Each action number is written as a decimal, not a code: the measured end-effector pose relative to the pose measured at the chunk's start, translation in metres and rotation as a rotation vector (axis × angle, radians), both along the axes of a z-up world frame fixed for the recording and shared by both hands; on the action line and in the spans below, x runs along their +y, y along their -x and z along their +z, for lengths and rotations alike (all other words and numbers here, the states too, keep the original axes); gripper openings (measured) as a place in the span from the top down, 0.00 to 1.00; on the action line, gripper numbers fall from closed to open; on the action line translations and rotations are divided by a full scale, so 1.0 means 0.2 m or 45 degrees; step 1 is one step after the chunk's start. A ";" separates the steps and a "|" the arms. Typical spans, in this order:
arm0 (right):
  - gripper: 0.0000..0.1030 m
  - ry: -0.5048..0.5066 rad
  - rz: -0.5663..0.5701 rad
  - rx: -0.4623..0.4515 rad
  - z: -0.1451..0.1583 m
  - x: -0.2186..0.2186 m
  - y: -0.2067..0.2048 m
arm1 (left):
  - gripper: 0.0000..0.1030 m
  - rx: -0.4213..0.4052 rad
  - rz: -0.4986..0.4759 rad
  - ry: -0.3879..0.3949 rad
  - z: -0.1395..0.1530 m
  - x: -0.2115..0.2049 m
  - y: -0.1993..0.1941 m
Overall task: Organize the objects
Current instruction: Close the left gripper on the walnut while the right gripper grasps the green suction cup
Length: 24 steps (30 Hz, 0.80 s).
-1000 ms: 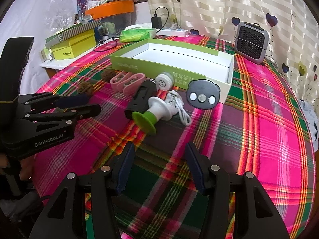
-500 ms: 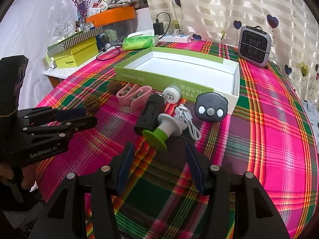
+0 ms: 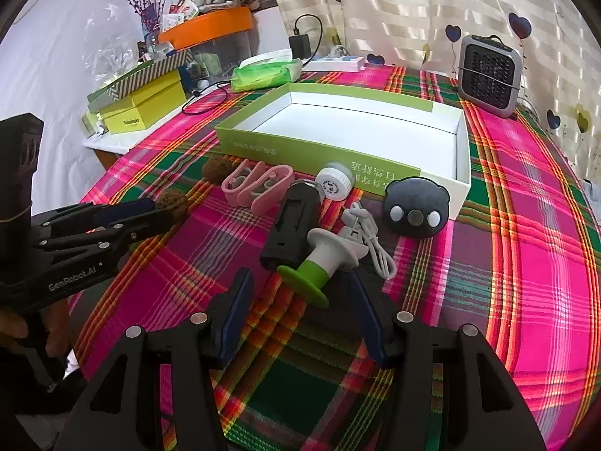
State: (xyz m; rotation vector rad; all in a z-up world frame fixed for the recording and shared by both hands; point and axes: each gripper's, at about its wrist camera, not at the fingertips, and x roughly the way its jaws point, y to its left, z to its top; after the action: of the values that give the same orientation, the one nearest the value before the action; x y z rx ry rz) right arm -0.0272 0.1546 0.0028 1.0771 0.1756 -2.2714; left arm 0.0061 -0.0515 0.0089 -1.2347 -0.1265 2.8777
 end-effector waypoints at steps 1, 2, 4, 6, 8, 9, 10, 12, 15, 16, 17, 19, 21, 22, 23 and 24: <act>0.48 -0.002 -0.001 -0.003 0.00 0.00 0.01 | 0.67 -0.003 -0.002 -0.001 0.00 0.00 0.01; 0.48 -0.003 -0.001 -0.005 0.00 0.00 0.01 | 0.67 -0.005 -0.003 -0.002 0.00 -0.01 0.02; 0.48 -0.004 0.000 -0.011 0.00 -0.01 0.02 | 0.67 -0.017 -0.002 -0.008 -0.01 -0.01 0.04; 0.48 0.000 0.000 -0.011 0.00 0.00 0.02 | 0.67 -0.030 -0.006 -0.017 -0.02 -0.02 0.06; 0.58 0.002 0.001 -0.009 0.00 0.00 0.03 | 0.67 -0.042 -0.010 -0.025 -0.03 -0.02 0.08; 0.61 0.005 0.001 -0.010 0.00 0.00 0.03 | 0.67 -0.048 -0.011 -0.028 -0.03 -0.02 0.08; 0.66 0.005 -0.002 -0.010 0.00 0.00 0.03 | 0.67 -0.054 -0.011 -0.030 -0.04 -0.02 0.09; 0.68 0.009 -0.003 -0.010 0.00 0.01 0.03 | 0.67 -0.064 -0.005 -0.027 -0.04 -0.02 0.11; 0.69 0.006 0.002 -0.002 0.00 0.02 0.03 | 0.67 -0.062 -0.001 -0.010 -0.04 -0.01 0.12; 0.69 0.007 0.002 -0.001 0.00 0.02 0.02 | 0.67 -0.061 0.000 -0.005 -0.04 -0.01 0.12; 0.69 0.009 0.003 0.000 0.00 0.02 0.02 | 0.67 -0.059 0.001 0.003 -0.04 -0.01 0.13; 0.69 0.011 0.005 0.006 0.00 0.02 0.01 | 0.68 -0.055 0.003 0.019 -0.04 0.00 0.13; 0.69 0.013 0.003 0.010 0.01 0.03 0.01 | 0.69 -0.052 0.005 0.029 -0.04 0.00 0.13; 0.69 0.014 0.001 0.012 0.01 0.03 0.01 | 0.73 -0.051 0.006 0.028 -0.04 0.00 0.13; 0.69 0.015 0.000 0.014 0.01 0.04 0.01 | 0.73 -0.049 0.006 0.025 -0.04 0.00 0.13; 0.69 0.016 -0.002 0.016 0.01 0.04 0.00 | 0.73 -0.047 0.008 0.023 -0.04 -0.01 0.12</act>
State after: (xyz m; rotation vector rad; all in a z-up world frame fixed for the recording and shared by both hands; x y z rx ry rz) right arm -0.0278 0.1631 0.0045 1.0569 0.1653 -2.2786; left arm -0.0185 -0.0526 0.0008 -1.2938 -0.1053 2.8685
